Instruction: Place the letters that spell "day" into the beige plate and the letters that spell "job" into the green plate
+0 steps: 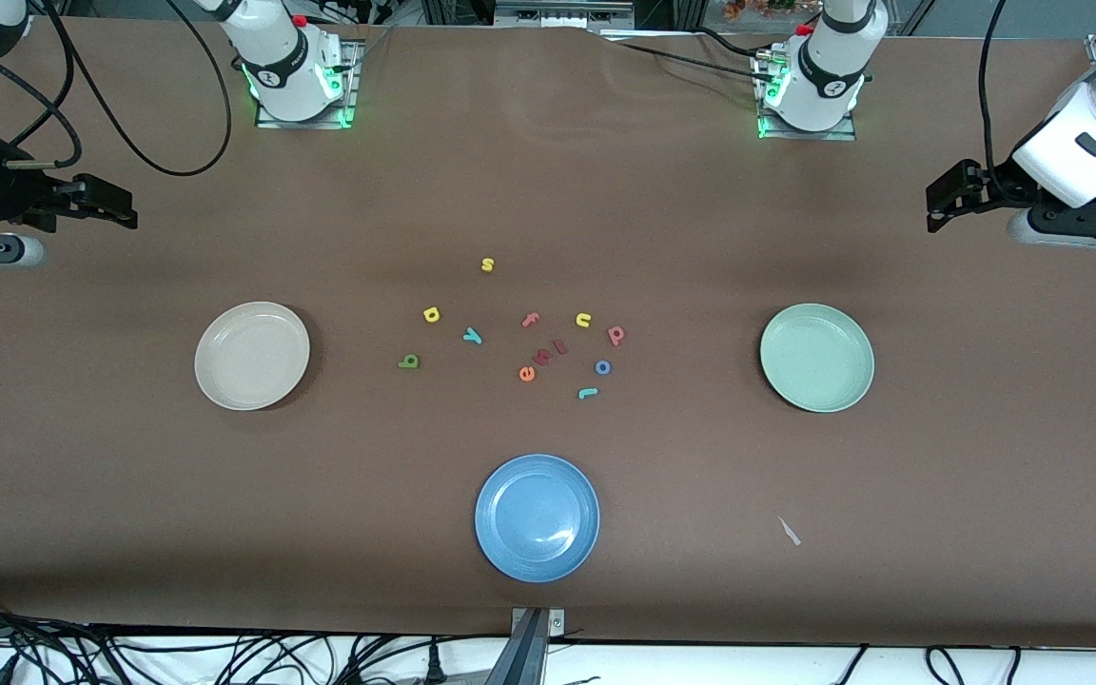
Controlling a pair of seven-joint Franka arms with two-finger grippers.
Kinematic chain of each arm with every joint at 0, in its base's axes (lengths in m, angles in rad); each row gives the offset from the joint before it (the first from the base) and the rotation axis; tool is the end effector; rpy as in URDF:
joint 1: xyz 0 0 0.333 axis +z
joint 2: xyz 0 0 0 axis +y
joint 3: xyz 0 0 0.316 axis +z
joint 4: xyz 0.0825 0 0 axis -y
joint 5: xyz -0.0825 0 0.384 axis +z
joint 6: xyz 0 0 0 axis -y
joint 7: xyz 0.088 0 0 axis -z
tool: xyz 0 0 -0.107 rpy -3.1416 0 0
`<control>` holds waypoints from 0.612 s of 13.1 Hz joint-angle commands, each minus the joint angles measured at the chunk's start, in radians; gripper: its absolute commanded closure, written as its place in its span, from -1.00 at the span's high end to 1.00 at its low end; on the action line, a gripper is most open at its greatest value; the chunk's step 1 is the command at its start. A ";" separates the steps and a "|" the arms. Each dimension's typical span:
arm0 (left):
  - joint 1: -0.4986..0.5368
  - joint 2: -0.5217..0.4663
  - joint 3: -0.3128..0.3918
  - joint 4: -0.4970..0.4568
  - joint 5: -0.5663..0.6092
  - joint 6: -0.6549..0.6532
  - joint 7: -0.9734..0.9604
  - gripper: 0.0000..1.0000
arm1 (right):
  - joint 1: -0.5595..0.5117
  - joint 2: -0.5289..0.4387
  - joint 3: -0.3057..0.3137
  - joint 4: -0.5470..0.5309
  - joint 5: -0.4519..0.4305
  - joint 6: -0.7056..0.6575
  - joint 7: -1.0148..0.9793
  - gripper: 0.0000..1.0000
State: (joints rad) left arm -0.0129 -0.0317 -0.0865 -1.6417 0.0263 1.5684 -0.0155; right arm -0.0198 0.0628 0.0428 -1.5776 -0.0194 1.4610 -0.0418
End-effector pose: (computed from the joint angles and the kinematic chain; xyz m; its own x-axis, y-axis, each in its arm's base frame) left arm 0.5404 -0.0518 0.6083 0.9957 -0.0835 -0.0413 -0.0848 -0.9960 -0.0296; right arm 0.5584 0.0099 0.5779 0.9819 0.0627 -0.1789 0.0653 -0.9978 0.0092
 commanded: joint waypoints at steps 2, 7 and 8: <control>0.010 0.012 -0.006 0.031 -0.020 -0.022 0.009 1.00 | 0.001 0.006 0.002 0.019 -0.013 -0.019 -0.001 1.00; 0.010 0.013 -0.004 0.031 -0.022 -0.022 0.019 1.00 | -0.003 0.006 0.000 0.021 -0.016 -0.018 -0.001 1.00; 0.010 0.013 -0.004 0.031 -0.020 -0.022 0.019 1.00 | -0.002 0.006 0.000 0.021 -0.016 -0.018 -0.001 1.00</control>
State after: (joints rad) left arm -0.0129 -0.0314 -0.0865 -1.6416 0.0263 1.5684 -0.0141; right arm -0.0204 0.0628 0.0421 -1.5776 -0.0209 1.4610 -0.0417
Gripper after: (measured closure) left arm 0.000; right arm 0.000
